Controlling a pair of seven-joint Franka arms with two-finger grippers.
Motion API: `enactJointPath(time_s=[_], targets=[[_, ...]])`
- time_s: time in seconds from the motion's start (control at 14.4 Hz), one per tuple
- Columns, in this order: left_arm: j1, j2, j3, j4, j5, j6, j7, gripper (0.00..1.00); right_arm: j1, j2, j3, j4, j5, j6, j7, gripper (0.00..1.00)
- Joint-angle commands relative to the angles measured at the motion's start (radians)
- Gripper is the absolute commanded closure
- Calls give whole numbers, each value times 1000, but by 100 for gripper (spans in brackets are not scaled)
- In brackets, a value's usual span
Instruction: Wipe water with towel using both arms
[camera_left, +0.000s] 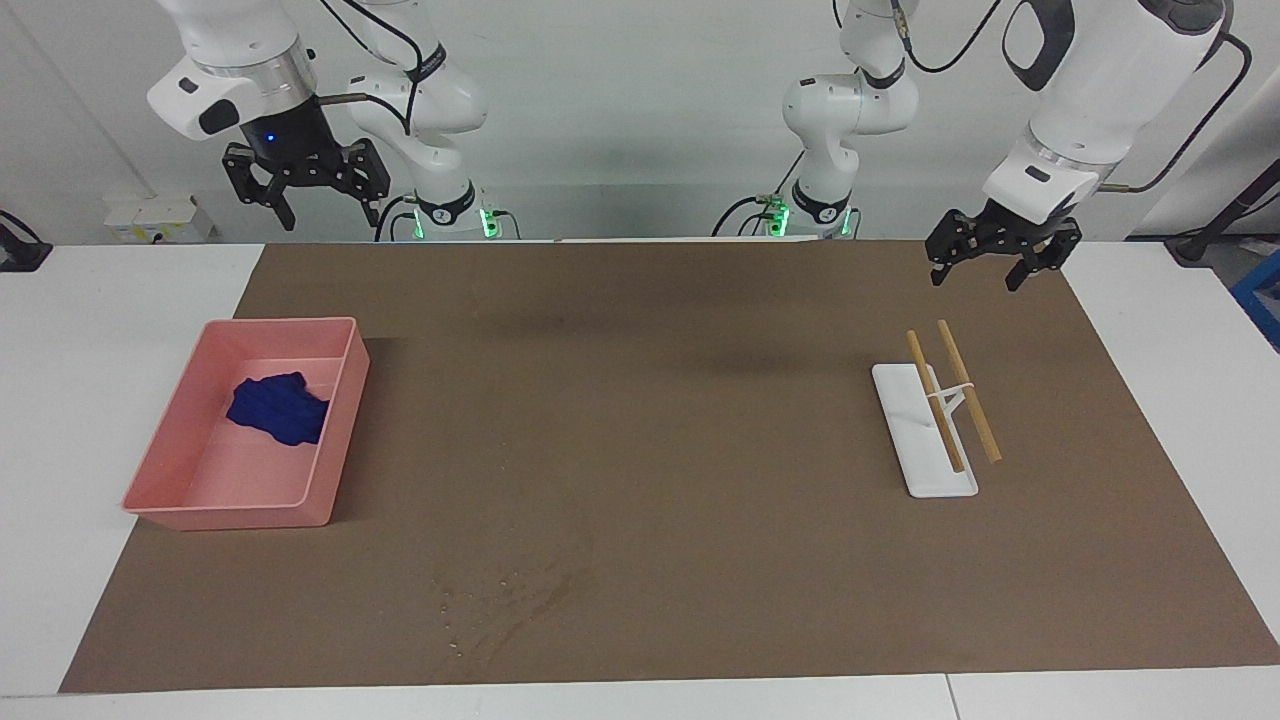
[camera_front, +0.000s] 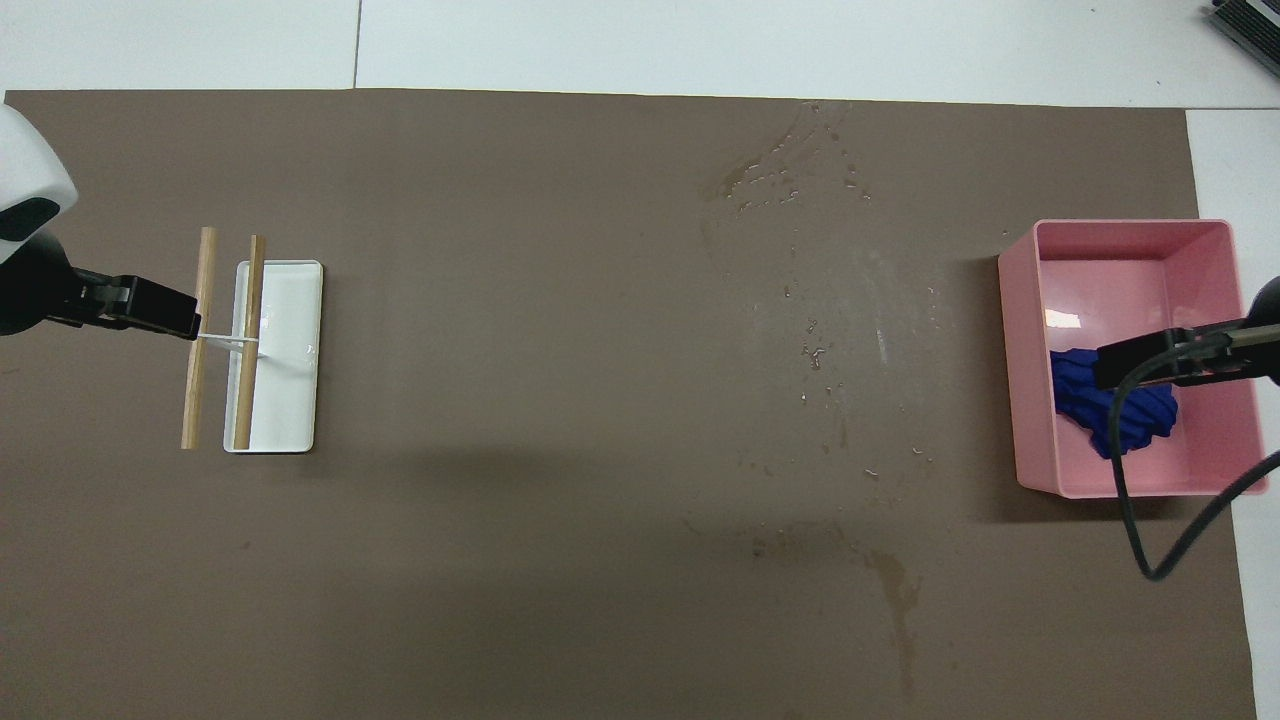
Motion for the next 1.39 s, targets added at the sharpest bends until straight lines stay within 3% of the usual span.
enactJointPath(time_s=[0.0, 1.32], targets=[[14, -27, -3, -33, -16, 12, 6, 0, -10, -9, 4, -11, 4, 8, -18, 0], [14, -27, -5, -33, -16, 12, 6, 0, -36, -9, 7, -12, 53, 17, -21, 0]])
